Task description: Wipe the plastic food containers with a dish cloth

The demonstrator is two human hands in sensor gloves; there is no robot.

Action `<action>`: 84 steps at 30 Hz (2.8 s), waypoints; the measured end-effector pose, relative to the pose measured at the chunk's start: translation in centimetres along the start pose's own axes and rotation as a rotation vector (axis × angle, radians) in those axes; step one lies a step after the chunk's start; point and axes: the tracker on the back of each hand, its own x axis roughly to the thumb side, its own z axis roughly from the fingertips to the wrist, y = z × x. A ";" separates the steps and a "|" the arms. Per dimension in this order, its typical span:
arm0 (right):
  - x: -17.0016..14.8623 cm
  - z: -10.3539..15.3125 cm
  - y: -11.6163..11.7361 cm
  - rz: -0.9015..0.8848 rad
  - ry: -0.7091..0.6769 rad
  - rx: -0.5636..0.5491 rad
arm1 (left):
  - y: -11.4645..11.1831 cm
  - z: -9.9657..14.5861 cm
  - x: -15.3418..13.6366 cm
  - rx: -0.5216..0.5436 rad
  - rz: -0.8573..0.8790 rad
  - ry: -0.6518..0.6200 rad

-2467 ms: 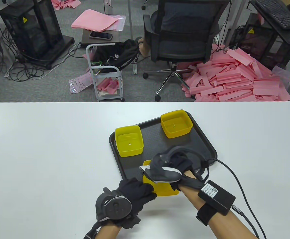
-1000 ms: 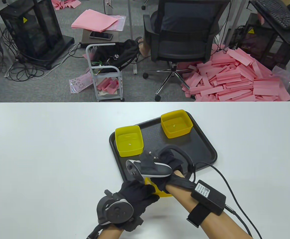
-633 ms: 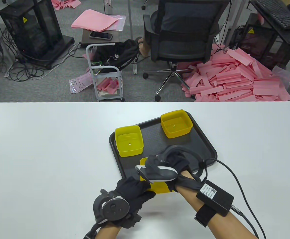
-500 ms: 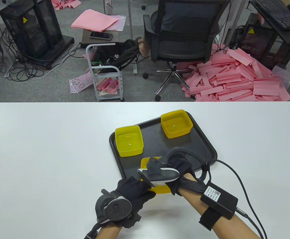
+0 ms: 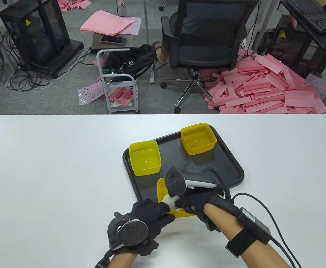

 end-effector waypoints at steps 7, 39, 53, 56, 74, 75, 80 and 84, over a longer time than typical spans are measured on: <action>-2.3 0.8 0.7 -0.088 -0.051 -0.183 | -0.4 -0.2 -0.8 -0.049 -0.005 0.037; -9.8 1.0 12.3 -1.030 -0.042 -0.471 | 0.8 0.0 -3.8 0.043 0.046 0.170; -10.3 2.3 15.2 -1.245 -0.068 -0.671 | 0.0 -0.1 -1.5 -0.004 0.094 0.007; -11.1 2.4 15.4 -1.302 -0.079 -0.670 | -0.1 -0.1 -0.6 -0.010 0.086 -0.027; -13.8 1.8 16.9 -1.730 -0.362 -0.397 | -0.7 -0.1 1.1 -0.111 0.296 -0.195; -13.8 1.7 17.0 -1.739 -0.372 -0.374 | -0.7 -0.1 1.2 -0.116 0.306 -0.199; -13.4 1.3 17.6 -1.820 -0.450 -0.215 | -0.8 -0.1 1.7 -0.140 0.352 -0.233; -12.8 0.9 18.0 -1.893 -0.527 -0.123 | -0.7 -0.1 2.2 -0.147 0.371 -0.263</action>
